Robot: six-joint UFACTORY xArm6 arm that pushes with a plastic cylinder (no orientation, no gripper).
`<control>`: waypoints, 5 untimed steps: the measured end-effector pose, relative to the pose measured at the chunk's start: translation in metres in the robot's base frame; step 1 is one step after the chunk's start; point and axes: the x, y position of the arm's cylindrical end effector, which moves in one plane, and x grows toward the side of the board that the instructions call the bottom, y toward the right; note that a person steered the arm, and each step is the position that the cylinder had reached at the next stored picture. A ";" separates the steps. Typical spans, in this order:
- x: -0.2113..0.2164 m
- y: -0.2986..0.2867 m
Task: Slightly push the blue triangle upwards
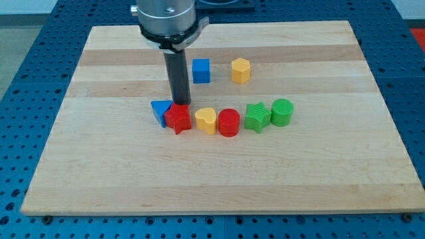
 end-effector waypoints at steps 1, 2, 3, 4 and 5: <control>-0.009 -0.021; -0.015 -0.050; -0.027 -0.074; -0.003 -0.116; 0.067 -0.131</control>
